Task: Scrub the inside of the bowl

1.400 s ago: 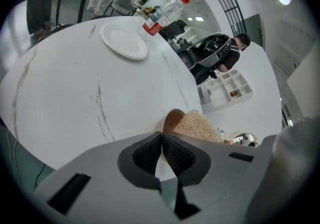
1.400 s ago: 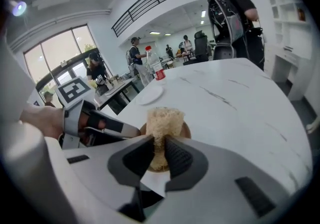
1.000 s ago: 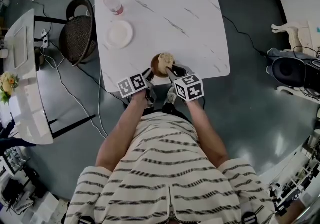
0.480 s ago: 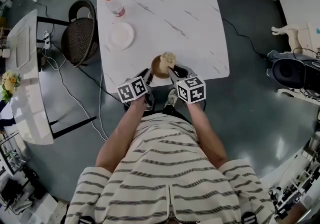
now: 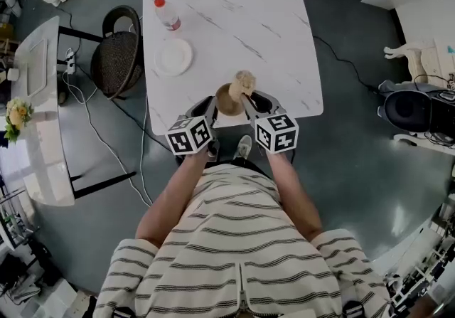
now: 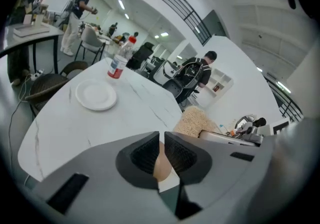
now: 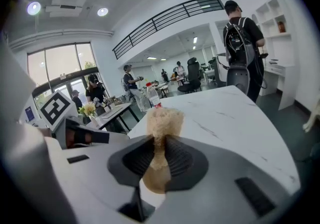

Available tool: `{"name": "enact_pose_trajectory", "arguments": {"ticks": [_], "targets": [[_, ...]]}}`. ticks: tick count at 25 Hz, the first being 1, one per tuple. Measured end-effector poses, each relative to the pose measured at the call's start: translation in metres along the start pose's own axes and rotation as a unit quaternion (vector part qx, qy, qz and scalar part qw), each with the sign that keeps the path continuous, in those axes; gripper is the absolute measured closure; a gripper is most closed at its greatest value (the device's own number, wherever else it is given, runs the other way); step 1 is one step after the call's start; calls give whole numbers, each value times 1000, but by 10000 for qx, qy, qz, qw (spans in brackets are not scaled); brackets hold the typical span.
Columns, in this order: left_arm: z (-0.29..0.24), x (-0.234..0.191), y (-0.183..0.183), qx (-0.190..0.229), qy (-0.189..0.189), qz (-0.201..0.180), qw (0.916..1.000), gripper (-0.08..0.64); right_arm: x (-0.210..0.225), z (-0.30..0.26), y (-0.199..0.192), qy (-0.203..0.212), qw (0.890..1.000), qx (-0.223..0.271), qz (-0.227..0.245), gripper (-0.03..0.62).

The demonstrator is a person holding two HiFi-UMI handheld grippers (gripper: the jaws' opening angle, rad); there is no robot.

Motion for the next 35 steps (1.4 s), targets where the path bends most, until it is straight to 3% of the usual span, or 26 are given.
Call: {"name": "enact_pose_trajectory", "arguments": {"ticks": [4,12,23,35], "targets": [[13,16,16,313,7,-587,9978,539,-9,12,19,-14,9994,327,68,520],[45,58,50,1076,-76,-1462,9834,554,-28,36,57,112,9948,987,226,520],[78,88,78,1728,-1,-1923,9660,555,-53,60,97,292,9845,1669,457,518],[111,114,96,2426,139,-2460,9383,555,-73,77,118,274,9739,2073,878,517]]}}
Point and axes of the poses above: the fingertips, and each gripper's own axes: z backward along the fingers, x to its right, y out of its top, the point moved 10 cm from there along z, backward along the fingers, and after that the axes turned 2 degrees about -z, right-handed, at the moved point
